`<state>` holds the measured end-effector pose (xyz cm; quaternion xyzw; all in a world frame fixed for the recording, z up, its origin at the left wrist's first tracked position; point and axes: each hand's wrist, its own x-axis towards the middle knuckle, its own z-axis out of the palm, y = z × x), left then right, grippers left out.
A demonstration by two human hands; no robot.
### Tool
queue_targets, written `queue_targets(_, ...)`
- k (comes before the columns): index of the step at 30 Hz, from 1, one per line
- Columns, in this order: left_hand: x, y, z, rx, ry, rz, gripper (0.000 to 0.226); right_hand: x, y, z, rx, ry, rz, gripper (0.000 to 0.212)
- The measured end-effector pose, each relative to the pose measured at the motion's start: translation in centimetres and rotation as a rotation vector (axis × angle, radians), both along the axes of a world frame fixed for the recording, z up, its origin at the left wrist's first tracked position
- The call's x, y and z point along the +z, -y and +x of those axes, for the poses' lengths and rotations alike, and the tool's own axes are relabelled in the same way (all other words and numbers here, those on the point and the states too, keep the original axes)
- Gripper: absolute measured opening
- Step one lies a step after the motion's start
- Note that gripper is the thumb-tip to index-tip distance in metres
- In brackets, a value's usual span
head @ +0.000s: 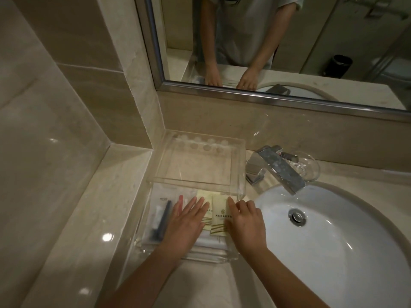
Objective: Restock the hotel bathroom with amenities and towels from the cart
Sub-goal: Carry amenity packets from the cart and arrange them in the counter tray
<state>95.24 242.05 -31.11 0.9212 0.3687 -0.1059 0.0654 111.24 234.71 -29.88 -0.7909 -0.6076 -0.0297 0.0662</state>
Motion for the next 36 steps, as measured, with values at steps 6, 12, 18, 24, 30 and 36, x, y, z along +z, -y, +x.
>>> queue_targets(6,0.4,-0.1,-0.1,0.069,0.120,-0.032,0.049,-0.8,-0.6,-1.0,-0.122,0.023,0.012,0.058)
queue_targets(12,-0.2,-0.2,-0.1,0.019,0.033,-0.064,0.051,-1.8,0.3,-1.5,0.096,0.063,0.151,0.046)
queue_targets(18,-0.5,-0.2,-0.1,0.008,0.026,-0.073,0.054,-2.2,-0.1,-1.3,0.079,0.100,0.077,0.052)
queue_targets(24,0.0,0.0,-0.1,0.056,0.090,-0.035,0.049,-2.4,-0.7,-1.1,0.041,0.092,0.041,0.058)
queue_targets(30,2.3,0.1,-0.5,0.016,0.148,-0.118,0.054,-1.3,-0.5,-1.8,-0.001,0.029,0.074,0.053)
queue_targets(36,5.7,1.3,-2.7,0.127,0.336,-0.181,0.043,0.5,2.7,-2.4,0.133,-0.071,0.173,0.035)
